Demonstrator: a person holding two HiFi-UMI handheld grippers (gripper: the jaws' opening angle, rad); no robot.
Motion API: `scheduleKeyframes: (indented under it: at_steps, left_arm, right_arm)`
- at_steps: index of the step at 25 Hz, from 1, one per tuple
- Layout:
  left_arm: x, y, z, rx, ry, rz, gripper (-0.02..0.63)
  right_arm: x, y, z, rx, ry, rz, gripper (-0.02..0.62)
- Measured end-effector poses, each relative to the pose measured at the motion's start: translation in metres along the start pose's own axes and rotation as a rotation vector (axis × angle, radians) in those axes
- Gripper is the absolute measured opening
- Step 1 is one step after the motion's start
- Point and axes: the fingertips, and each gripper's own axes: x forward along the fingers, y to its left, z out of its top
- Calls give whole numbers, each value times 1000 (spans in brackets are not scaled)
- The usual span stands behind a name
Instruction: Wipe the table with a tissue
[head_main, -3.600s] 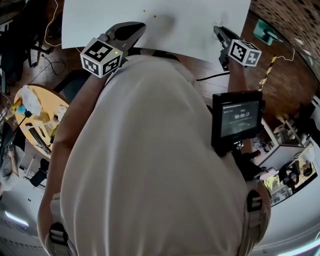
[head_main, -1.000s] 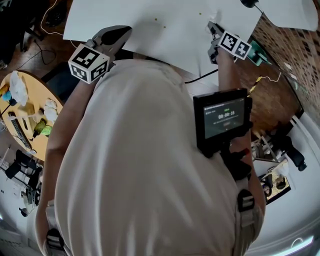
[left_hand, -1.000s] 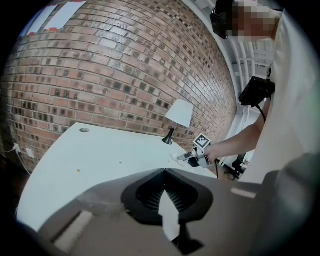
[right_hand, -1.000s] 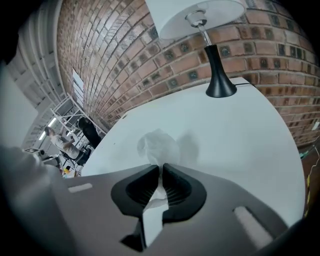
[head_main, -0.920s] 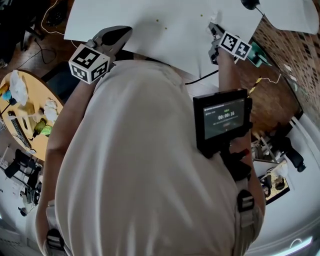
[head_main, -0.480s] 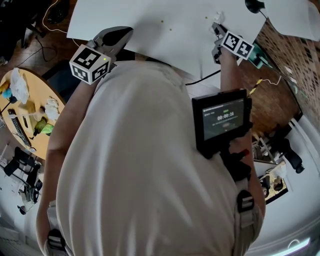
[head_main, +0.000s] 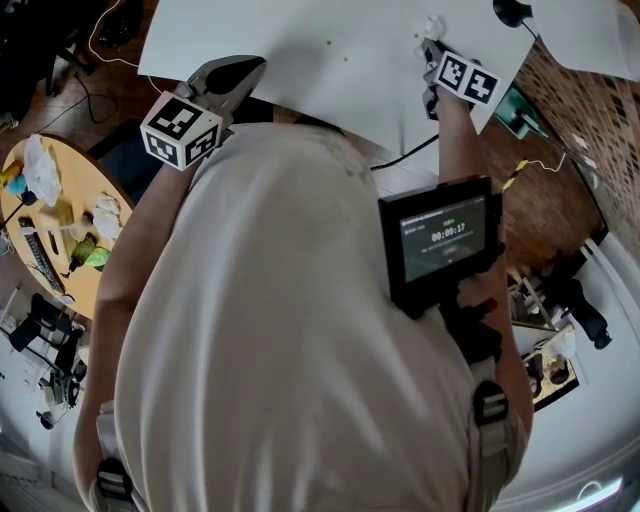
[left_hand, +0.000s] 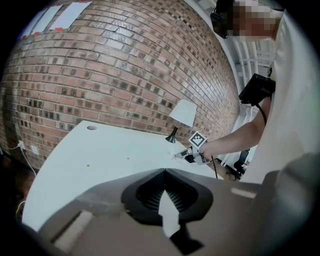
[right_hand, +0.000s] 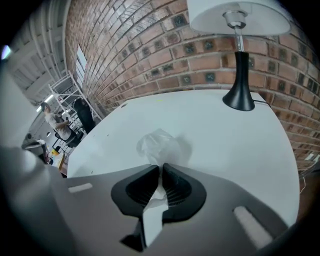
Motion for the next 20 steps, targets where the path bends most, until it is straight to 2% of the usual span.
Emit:
scheduleKeyframes:
  at_steps: [2,4,10,17,20]
  left_arm:
    - [1,-1,1,3,2,-2,6]
    - [3,-3,2,7,5,-2,6]
    - [5,-3,2,11,3,-4,6]
    - [11,-11,1,18,10,-15,6]
    - [15,-14,4,20,13,-21,6]
  right_arm:
    - [4,8,2,-14,3,20,28]
    - [11,25,2,-35,19,74,28]
    - [20,77,-21,-186,123,215,28]
    - [5,96,-55,-286,221,372,28]
    - [-7,93,-64,-301,264,388,28]
